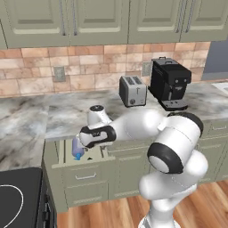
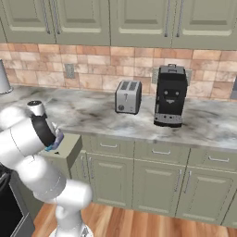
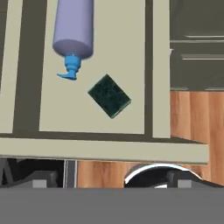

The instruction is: Restock the sink supplies by placing the sponge and soap dispenser on the counter and next to the sink. Make sure the soap dispenser is upright.

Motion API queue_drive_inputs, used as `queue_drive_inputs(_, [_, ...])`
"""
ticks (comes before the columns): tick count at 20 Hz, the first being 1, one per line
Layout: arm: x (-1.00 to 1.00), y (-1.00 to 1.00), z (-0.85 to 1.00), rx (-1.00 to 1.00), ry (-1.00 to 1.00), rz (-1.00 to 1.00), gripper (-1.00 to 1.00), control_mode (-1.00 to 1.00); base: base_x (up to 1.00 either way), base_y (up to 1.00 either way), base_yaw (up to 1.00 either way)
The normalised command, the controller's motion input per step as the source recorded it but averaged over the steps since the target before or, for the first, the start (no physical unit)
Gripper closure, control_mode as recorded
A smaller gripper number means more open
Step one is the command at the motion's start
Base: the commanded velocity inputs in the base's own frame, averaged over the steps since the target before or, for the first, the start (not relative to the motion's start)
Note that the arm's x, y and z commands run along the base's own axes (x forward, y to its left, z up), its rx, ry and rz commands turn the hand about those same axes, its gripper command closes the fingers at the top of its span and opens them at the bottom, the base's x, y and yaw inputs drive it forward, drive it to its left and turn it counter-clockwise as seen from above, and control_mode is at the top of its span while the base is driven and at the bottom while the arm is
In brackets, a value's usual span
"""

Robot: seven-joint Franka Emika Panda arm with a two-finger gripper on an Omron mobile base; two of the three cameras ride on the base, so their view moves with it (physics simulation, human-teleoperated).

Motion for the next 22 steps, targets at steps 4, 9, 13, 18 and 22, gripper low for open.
queue_drive_inputs(4, [0.26,0.02,-0.49,0.00,0.00,0.00,-1.00,-1.00,0.00,0.00,0.00])
queue_drive_inputs(9, [0.31,0.12,-0.55,0.00,0.00,0.00,-1.00,-1.00,0.00,0.00,0.00])
queue_drive_inputs(13, [0.08,0.14,-0.32,0.00,0.00,0.00,-1.00,-1.00,0.00,0.00,0.00])
queue_drive_inputs(18, [0.00,0.18,-0.28,0.00,0.07,0.00,-1.00,-1.00,0.00,0.00,0.00])
queue_drive_inputs(22, [0.00,0.14,-0.32,0.00,0.10,0.00,-1.00,-1.00,0.00,0.00,0.00])
